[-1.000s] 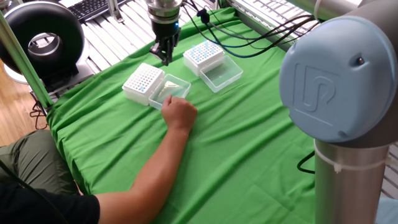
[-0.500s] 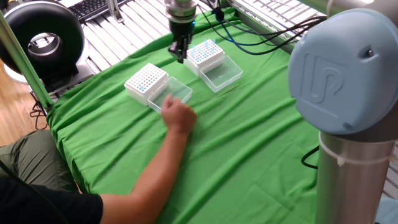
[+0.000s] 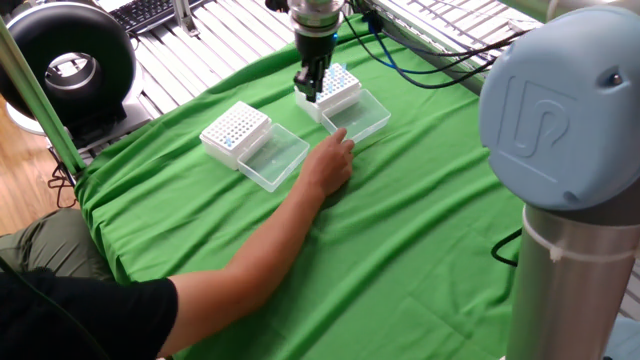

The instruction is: Insert a medium pipette tip into the holder for medium pipette tips

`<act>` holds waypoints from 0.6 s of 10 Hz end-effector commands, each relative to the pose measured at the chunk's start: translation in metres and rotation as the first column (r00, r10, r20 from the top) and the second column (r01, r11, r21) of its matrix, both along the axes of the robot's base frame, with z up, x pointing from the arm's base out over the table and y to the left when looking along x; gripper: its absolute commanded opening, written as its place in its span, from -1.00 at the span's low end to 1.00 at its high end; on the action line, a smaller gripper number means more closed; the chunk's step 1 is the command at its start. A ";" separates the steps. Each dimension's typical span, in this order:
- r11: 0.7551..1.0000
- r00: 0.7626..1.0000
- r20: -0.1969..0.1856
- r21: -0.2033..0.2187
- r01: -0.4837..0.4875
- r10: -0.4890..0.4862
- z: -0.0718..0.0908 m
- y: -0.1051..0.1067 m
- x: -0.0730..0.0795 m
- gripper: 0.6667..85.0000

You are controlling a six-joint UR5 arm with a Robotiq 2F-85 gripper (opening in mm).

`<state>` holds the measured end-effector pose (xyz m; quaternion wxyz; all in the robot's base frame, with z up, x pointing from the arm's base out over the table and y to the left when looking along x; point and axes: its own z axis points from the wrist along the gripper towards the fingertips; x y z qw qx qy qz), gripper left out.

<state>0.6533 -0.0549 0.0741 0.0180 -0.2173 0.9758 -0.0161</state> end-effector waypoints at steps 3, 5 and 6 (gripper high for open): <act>1.000 1.000 0.010 0.007 -0.018 0.018 -0.003 -0.012 0.000 -0.23; 1.000 1.000 0.010 0.012 -0.013 0.013 -0.003 -0.009 0.002 -0.23; 1.000 1.000 0.011 0.017 -0.005 0.005 -0.003 -0.007 0.003 -0.23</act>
